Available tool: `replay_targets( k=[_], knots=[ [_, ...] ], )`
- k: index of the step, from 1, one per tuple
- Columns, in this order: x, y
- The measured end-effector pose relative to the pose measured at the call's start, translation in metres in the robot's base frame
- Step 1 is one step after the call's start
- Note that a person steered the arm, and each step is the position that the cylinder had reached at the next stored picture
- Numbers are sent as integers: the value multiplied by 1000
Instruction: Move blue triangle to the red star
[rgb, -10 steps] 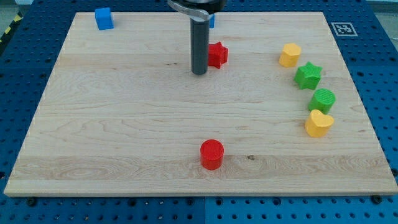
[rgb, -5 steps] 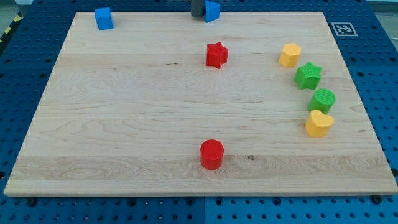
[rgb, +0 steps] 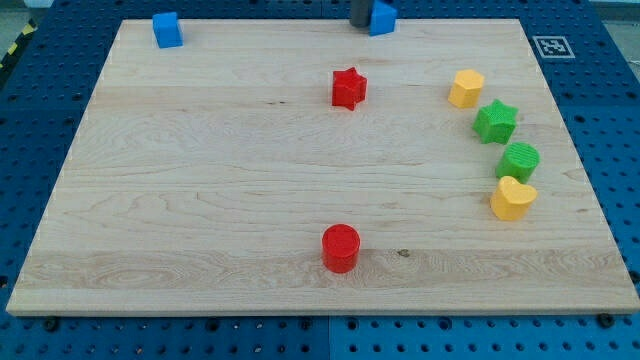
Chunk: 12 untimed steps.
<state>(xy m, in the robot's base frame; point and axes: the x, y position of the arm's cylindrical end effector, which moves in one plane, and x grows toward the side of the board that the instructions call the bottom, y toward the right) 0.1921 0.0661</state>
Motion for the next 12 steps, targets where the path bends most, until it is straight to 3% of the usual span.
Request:
replay_targets(
  k=[6, 9, 12],
  knots=[
    [-1, 148],
    [26, 202],
    [37, 178]
  ],
)
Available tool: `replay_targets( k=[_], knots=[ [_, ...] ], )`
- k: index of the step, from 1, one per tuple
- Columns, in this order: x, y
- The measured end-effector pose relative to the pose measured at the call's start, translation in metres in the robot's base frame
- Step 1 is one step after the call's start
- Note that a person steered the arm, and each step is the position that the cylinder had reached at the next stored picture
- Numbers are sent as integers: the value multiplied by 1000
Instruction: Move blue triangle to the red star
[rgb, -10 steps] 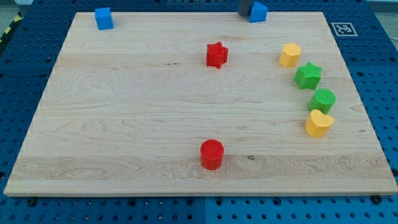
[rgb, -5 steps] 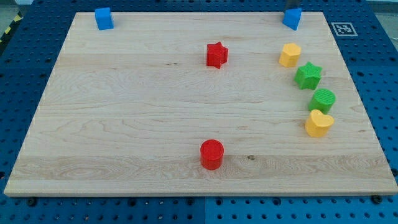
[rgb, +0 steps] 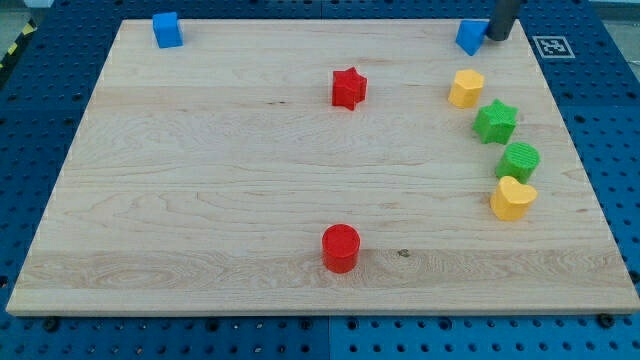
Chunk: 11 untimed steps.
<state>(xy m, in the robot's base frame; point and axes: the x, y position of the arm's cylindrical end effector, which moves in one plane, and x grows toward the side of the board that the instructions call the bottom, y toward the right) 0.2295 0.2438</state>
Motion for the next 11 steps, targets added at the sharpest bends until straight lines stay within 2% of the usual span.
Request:
replay_targets(
  k=[3, 4, 6, 11],
  knots=[
    [8, -76],
    [24, -94],
    [47, -114],
    [57, -193]
  ],
)
